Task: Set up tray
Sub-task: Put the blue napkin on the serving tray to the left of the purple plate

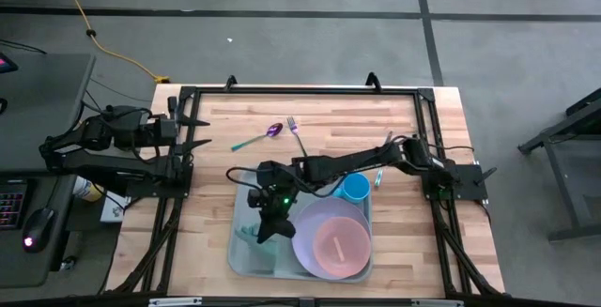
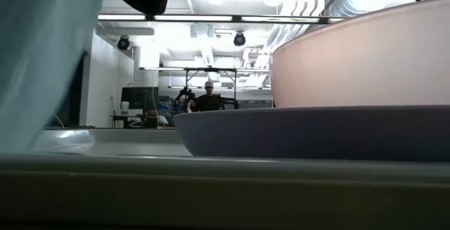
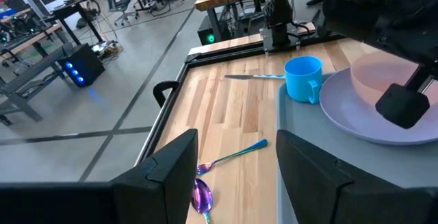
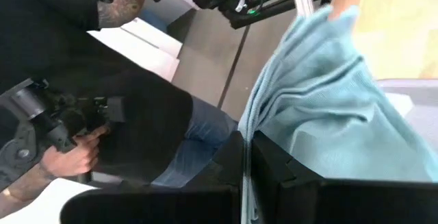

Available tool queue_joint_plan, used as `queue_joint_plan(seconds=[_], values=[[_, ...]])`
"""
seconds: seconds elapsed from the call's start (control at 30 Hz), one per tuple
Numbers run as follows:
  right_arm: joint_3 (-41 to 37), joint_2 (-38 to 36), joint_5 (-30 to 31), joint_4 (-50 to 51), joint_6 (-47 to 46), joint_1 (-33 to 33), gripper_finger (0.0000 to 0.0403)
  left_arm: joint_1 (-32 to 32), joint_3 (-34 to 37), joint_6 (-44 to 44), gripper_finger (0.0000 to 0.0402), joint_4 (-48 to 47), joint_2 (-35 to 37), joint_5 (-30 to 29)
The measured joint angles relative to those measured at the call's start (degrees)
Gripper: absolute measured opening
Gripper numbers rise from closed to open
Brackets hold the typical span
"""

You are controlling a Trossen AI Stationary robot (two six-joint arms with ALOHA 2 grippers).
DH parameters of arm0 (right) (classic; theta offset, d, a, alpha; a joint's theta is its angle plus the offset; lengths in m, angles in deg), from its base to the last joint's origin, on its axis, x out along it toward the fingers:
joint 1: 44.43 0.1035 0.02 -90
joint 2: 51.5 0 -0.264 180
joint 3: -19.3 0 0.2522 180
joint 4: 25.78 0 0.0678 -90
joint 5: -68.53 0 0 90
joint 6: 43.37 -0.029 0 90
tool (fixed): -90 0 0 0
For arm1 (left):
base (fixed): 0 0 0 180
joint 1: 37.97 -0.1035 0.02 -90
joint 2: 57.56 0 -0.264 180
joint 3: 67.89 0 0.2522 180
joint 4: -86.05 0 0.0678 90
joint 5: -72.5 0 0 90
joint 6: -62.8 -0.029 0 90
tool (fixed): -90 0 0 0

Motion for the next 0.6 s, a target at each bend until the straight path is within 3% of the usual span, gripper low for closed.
queue_joint_plan(seconds=[0.23,0.6], values=[[1.31,-0.03,-0.35,1.83,1.93,-0.63,0.0000,0.00,0.00,0.02,0.0227,0.24,0.00,-0.88],[8.82,-0.15,-7.37,0.93,3.99,0.70,0.0000,0.00,0.00,0.00,0.0227,0.28,0.00,-2.49]])
